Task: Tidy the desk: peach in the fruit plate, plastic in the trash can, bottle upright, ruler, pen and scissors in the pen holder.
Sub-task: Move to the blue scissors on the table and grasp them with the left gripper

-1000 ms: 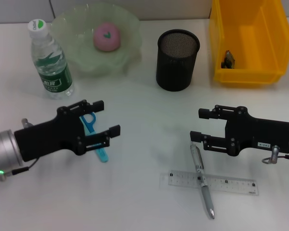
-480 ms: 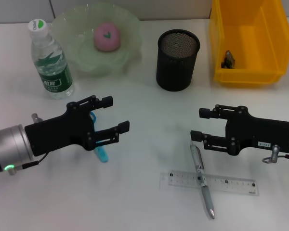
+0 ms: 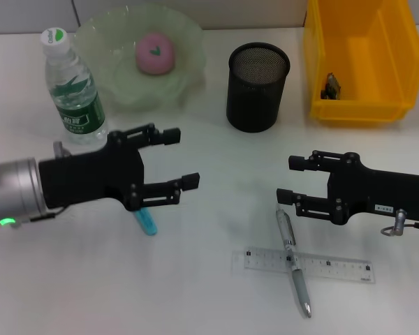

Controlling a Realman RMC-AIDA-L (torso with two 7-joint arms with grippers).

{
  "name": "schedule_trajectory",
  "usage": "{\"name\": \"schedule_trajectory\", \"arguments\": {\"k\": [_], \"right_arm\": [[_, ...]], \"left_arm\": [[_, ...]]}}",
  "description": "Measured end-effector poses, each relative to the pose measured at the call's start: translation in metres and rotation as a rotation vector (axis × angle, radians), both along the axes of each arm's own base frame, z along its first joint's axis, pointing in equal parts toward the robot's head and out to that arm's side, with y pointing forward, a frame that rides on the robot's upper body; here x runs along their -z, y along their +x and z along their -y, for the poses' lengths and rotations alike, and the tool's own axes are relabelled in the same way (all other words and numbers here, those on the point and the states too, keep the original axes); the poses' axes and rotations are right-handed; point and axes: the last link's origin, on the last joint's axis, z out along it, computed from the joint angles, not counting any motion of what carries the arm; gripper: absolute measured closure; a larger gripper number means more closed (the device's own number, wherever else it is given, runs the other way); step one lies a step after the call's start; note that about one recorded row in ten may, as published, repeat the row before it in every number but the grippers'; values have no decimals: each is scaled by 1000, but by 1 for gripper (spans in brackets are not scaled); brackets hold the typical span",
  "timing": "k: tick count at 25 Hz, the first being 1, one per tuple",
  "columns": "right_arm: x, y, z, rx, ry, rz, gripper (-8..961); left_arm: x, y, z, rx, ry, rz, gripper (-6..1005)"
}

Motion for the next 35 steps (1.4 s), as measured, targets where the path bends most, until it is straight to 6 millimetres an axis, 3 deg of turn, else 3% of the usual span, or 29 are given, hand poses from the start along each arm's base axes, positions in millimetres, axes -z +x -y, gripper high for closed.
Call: {"name": "schedule_trajectory", "arguments": {"k": [6,7,12,17,24,35], "right_arm": [[-2,-2,2,-2,0,-24,289],[-2,-2,2,-2,-2,-31,289],[2,-6,1,5,4,-45,288],[-2,-6,-4,46,36,-75,288],[-7,-3,-6,81,77,-101,289],[-2,-1,-9,92,81,-69,288]], "left_arm": [[-22,24,-15,110,-38,-108,198],[-33,40,-27,177,-43,-213,198],[-43,67,-47,296,-42,-398,198],[-38,92,-62,443,-66,-610,199],[-30,113,-64,634,-73,-835,199],[-15,118,-64,768,-85,-1082,202]]}}
